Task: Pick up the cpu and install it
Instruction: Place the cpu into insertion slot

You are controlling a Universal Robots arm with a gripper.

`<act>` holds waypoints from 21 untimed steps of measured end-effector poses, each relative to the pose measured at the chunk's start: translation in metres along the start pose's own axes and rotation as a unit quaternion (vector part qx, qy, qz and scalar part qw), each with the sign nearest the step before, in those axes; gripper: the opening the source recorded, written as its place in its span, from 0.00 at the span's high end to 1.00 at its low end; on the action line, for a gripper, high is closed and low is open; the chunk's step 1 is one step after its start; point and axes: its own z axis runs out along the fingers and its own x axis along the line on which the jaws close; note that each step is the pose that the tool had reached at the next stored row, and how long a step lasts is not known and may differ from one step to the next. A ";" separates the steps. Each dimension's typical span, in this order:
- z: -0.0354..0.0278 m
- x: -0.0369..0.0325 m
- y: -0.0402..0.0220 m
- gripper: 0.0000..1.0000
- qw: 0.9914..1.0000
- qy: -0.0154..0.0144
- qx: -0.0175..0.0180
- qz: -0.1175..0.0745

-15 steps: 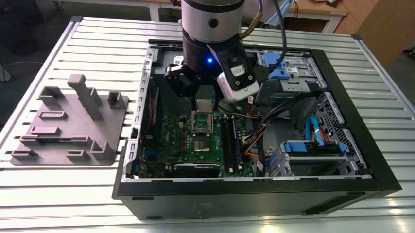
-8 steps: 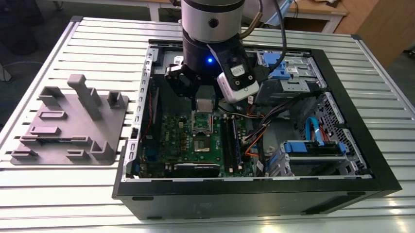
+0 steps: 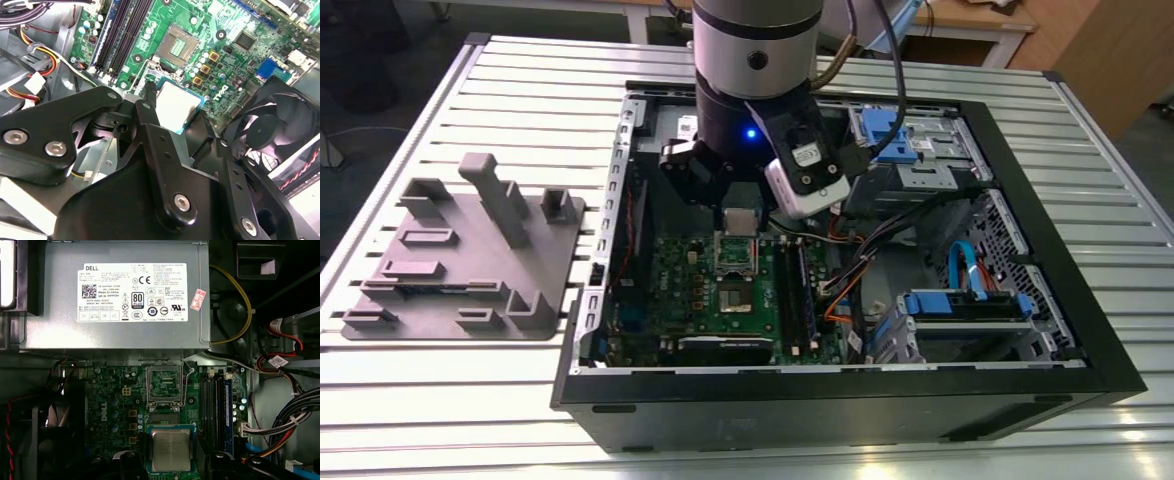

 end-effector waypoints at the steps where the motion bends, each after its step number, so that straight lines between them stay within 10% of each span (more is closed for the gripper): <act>1: 0.0001 0.0000 0.0000 0.53 1.000 0.000 -0.001 0.000; 21: 0.0001 0.0000 0.0000 0.53 1.000 0.000 -0.005 0.000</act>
